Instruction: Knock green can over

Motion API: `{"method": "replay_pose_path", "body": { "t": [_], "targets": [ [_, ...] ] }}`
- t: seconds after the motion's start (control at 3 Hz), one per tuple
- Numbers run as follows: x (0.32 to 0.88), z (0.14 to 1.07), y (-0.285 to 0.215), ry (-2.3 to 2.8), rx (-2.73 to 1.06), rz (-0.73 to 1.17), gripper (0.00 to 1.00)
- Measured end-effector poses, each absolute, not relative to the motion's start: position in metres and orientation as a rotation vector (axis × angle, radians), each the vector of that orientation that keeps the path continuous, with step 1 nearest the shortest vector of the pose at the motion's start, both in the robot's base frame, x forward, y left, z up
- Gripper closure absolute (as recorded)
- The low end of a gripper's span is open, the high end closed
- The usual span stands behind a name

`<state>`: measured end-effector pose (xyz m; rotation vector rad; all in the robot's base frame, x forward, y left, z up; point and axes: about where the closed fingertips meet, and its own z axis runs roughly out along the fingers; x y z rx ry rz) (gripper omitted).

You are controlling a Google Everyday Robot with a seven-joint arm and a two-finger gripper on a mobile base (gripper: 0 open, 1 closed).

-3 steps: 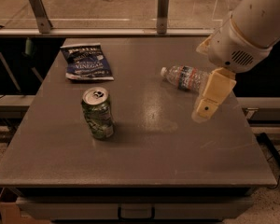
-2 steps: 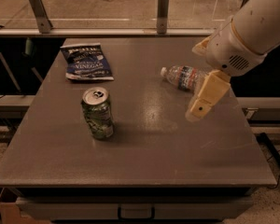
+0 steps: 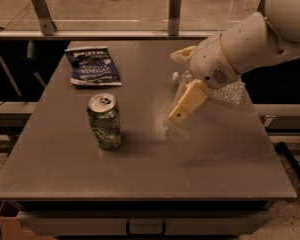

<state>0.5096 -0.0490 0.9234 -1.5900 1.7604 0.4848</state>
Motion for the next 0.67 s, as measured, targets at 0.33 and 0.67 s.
{"method": "replay_pose_path", "body": {
  "t": [0.33, 0.67],
  "targets": [
    [0.498, 0.911, -0.019, 1.661, -1.604, 0.663, 0.00],
    [0.479, 0.896, 0.011, 1.584, -1.641, 0.814, 0.00]
  ]
}}
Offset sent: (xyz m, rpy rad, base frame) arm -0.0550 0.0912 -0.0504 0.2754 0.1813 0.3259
